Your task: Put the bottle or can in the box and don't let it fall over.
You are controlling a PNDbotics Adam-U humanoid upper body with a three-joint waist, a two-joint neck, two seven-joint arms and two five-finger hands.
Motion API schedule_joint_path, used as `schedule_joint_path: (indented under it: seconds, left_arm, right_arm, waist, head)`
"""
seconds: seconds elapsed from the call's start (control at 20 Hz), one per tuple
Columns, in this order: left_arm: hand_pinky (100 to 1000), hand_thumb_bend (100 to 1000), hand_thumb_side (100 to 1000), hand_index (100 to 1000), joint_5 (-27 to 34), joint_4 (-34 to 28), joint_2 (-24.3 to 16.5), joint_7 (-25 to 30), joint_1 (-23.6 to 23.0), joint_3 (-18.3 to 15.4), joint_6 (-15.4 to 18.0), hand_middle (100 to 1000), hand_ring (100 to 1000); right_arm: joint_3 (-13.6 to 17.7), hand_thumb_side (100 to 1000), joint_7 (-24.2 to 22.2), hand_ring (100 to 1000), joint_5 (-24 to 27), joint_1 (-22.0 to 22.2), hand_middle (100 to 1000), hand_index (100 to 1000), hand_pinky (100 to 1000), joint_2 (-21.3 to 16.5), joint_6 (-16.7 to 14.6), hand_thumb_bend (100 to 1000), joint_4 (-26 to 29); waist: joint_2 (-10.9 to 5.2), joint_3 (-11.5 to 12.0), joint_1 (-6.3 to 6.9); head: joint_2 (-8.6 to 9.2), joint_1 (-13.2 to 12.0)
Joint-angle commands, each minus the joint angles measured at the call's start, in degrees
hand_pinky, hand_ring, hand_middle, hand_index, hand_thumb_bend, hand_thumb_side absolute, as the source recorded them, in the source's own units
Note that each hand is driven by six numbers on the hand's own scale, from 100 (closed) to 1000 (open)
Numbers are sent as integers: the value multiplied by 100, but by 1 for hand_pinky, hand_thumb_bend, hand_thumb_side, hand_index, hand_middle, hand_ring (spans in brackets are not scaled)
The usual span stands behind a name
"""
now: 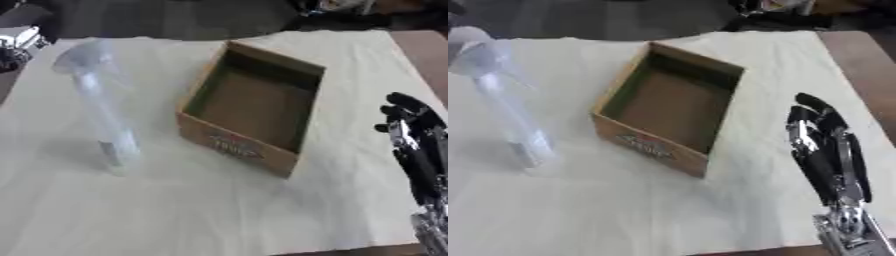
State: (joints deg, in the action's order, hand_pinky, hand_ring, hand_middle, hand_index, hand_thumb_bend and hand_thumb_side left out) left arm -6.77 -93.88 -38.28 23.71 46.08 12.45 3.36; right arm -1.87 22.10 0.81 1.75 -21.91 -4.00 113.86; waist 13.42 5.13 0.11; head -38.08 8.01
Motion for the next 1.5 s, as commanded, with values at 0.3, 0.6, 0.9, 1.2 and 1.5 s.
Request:
schedule_joint_path:
  seconds: [0.3, 0.6, 0.9, 1.2, 1.5]
  left_arm:
    - [979, 162, 763, 921, -8, 459, 53, 429, 314, 101, 66, 938, 811]
    - [986, 156, 771, 920, -42, 684, 206, 589, 414, 139, 84, 940, 811]
    - [995, 150, 757, 921, -332, 855, 497, 596, 515, 137, 116, 943, 815]
    - [1000, 138, 767, 921, -514, 1025, 716, 612, 499, 129, 170, 946, 818]
    - [1000, 135, 730, 919, -489, 878, 666, 382, 502, -73, 140, 943, 815]
  right_arm:
    - [-16, 615, -9, 823, 45, -43, 804, 818, 682, -66, 31, 100, 73]
    - [-17, 611, -9, 823, 52, -50, 804, 817, 682, -50, 45, 100, 73]
    - [4, 607, 8, 823, 64, -28, 804, 817, 682, -45, 51, 100, 73]
    - [10, 605, 4, 823, 80, -12, 804, 816, 682, -51, 44, 100, 73]
    - [7, 607, -2, 824, 77, 14, 804, 815, 683, -27, 65, 100, 73]
  waist:
    - [-96, -14, 17]
    - [-89, -20, 21]
    - [-112, -1, 15]
    - [-147, 32, 5]
    - [-152, 60, -3]
  head:
    - [-34, -30]
    - [-48, -24]
    - [-54, -26]
    - [-39, 1]
    - [-38, 35]
